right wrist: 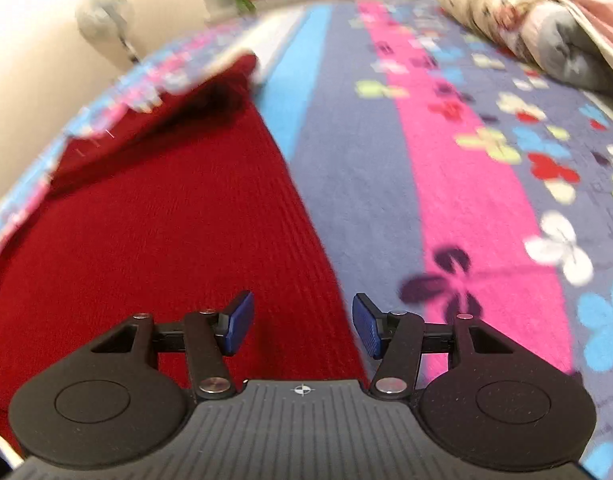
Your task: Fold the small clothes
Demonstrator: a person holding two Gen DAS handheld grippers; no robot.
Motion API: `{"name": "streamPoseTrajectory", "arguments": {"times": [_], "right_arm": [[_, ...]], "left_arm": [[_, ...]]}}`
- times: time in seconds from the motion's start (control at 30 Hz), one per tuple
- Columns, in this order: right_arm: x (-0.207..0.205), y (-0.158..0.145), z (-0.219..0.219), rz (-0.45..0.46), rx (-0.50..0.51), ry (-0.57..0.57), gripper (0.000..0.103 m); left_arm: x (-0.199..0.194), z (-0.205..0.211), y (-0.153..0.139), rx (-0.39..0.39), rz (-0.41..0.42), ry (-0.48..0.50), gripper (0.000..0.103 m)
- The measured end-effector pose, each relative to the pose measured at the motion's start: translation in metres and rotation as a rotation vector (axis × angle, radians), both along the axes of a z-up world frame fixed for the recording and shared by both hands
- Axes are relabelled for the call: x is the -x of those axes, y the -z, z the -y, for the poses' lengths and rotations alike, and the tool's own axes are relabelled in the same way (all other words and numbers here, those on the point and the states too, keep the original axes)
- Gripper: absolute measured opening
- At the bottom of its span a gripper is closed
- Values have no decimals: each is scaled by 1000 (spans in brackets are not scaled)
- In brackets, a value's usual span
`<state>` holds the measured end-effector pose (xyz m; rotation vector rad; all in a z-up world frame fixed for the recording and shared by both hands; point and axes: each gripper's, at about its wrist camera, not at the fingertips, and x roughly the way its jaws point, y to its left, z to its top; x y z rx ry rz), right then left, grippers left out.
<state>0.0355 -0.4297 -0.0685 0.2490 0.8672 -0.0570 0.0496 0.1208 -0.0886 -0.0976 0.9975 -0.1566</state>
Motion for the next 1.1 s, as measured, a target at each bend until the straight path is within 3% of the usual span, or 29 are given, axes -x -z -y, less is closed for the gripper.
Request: {"name": "streamPoseTrajectory", "arguments": {"times": [0.1, 0.3, 0.37, 0.4, 0.43, 0.5, 0.6, 0.73, 0.93, 0.97, 1.0, 1.1], "right_arm": [[-1, 7, 6, -48, -12, 21, 57], [-1, 11, 2, -53, -9, 0, 57], [-2, 12, 1, -55, -5, 3, 57], [-1, 10, 1, -54, 4, 7, 56], [-1, 8, 3, -47, 27, 24, 55], [0, 1, 14, -14, 40, 101, 48], [2, -2, 36, 14, -48, 187, 49], [-3, 11, 34, -29, -146, 115, 53], [-11, 16, 10, -45, -20, 24, 60], [-11, 16, 7, -42, -5, 15, 53], [-11, 15, 4, -35, 2, 4, 36], [-8, 10, -1, -13, 0, -30, 20]], "left_arm": [[2, -1, -1, 5, 4, 1, 62], [3, -5, -2, 16, 0, -9, 62], [4, -5, -4, 22, 9, -3, 59], [5, -5, -5, 21, 19, 1, 53], [7, -4, -7, 23, 29, 7, 46], [9, -5, -13, 51, 54, 22, 45], [10, -5, -15, 64, 62, 27, 45], [5, -5, -4, 1, -7, 2, 45], [4, -7, 1, -4, -21, 3, 45], [4, -7, 2, -5, -18, 2, 45], [4, -7, 1, -7, -12, 0, 43], [7, -3, -4, -43, 27, 13, 14]]}}
